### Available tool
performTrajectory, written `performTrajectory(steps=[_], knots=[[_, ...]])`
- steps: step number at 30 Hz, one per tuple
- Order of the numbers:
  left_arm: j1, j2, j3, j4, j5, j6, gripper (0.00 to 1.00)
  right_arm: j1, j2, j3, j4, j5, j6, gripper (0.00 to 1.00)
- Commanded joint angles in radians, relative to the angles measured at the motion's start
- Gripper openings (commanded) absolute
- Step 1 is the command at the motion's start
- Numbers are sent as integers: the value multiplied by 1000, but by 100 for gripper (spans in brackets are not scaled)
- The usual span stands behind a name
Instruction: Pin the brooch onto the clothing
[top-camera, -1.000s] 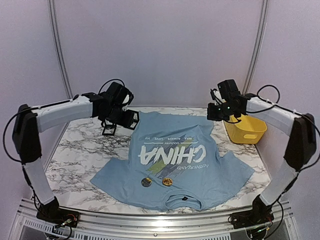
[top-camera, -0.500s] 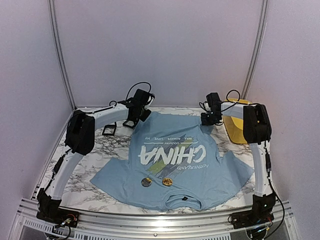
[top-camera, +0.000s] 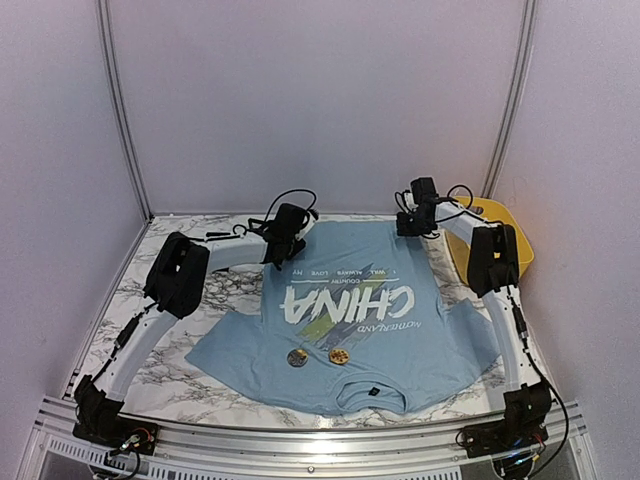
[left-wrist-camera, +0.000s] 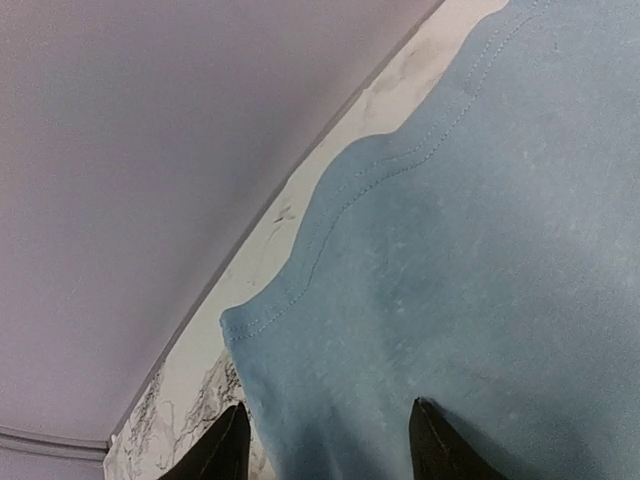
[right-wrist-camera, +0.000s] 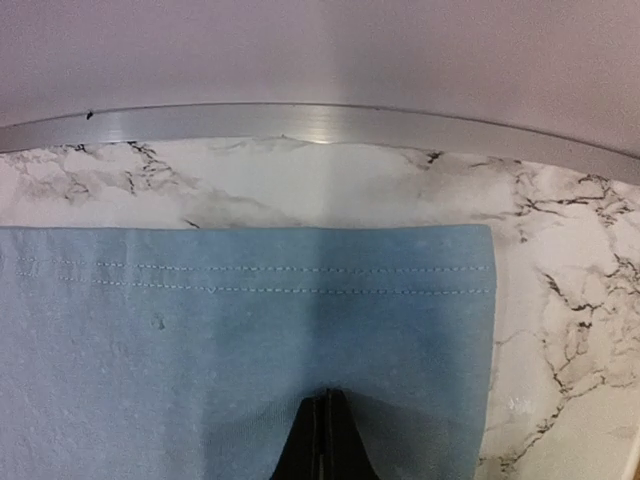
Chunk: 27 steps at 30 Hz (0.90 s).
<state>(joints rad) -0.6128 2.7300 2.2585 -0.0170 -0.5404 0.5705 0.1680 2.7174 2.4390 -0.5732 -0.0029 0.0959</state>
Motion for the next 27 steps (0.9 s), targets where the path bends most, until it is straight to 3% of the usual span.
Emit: performTrajectory(steps=[1, 10, 15, 18, 20, 22, 23, 24, 27], knots=[[45, 41, 7, 74, -68, 44, 56, -20, 45, 37, 64, -55, 61, 0], [77, 6, 61, 73, -20, -17, 63, -24, -32, 14, 192, -165, 55, 0], [75, -63, 109, 5, 51, -66, 70, -20, -163, -4, 184, -204, 16, 0], [65, -154, 66, -38, 132, -82, 75, -18, -295, -79, 185, -247, -8, 6], [52, -245, -15, -43, 186, -96, 78, -18, -395, -152, 184, -279, -26, 19], [38, -359, -126, -52, 242, -125, 79, -19, -529, -239, 178, -289, -47, 41], [30, -421, -198, -55, 272, -143, 79, -19, -588, -294, 178, -284, -58, 60], [24, -493, -300, -56, 303, -173, 79, -23, -657, -382, 184, -272, -67, 72], [2, -705, -562, -58, 363, -287, 76, -25, -872, -648, 245, -259, -82, 78]])
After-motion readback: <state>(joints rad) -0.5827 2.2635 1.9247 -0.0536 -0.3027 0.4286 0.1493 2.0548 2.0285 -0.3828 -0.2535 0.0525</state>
